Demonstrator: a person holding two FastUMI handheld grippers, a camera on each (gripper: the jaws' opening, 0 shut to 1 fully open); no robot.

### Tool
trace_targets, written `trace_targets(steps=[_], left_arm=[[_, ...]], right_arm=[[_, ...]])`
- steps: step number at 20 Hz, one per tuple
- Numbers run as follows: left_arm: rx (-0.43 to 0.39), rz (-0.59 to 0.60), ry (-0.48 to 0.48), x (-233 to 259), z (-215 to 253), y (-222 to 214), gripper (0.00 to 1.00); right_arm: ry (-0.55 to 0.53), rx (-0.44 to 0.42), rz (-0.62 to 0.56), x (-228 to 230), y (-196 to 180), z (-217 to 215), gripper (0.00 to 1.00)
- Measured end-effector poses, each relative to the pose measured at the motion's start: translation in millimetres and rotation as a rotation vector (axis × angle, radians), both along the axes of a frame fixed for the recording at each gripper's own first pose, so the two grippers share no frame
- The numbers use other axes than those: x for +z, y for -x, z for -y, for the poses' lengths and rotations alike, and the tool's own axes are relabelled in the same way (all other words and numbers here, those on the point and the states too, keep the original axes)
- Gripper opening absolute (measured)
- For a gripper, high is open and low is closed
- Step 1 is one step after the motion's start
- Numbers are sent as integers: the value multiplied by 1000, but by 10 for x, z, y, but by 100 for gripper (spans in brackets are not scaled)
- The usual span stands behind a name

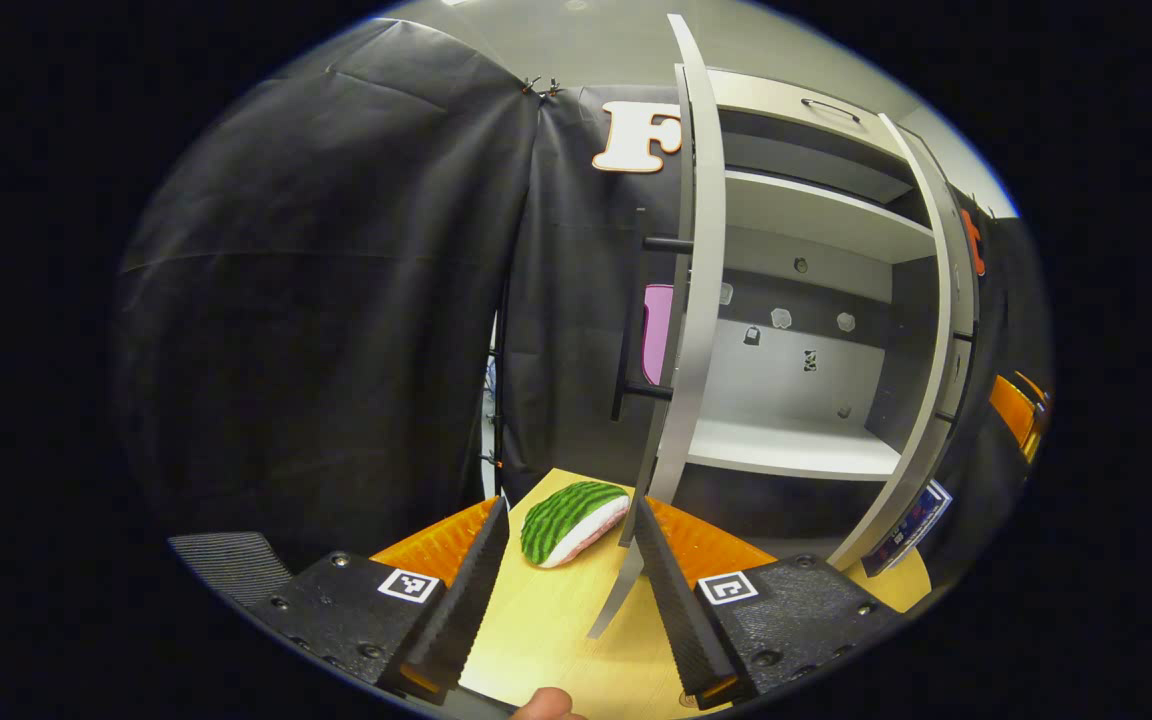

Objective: Grasp the bottle in the cabinet with the left hand and place it on the coaster, then close the right door with the right hand and the left door with the left hand.

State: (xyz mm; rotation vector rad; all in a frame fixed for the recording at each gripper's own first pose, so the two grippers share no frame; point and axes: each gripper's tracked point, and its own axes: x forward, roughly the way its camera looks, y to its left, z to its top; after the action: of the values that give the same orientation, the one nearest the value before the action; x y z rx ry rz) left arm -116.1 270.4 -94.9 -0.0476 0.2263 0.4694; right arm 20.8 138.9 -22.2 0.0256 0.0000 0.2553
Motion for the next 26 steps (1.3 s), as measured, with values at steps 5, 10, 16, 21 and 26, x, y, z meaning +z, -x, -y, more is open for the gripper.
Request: trace_targets(steps=[5, 10, 16, 21, 26], left_arm=[[-23, -8, -1, -53, -123, -168, 80], [-41, -13, 1, -102, -147, -272, 79], [-77, -17, 16, -131, -99, -286, 79], [-63, -22, 4, -149, -6, -235, 78], [-371, 74, 258, -176, 1177, -567, 74]], right_arm=[[17, -35, -5, -53, 12, -18, 95], [26, -60, -34, -164, 21, 8, 95], [35, -73, -58, -237, 26, 70, 94], [28, -69, -70, -237, 55, 180, 94], [23, -69, -80, -216, 106, 313, 94]])
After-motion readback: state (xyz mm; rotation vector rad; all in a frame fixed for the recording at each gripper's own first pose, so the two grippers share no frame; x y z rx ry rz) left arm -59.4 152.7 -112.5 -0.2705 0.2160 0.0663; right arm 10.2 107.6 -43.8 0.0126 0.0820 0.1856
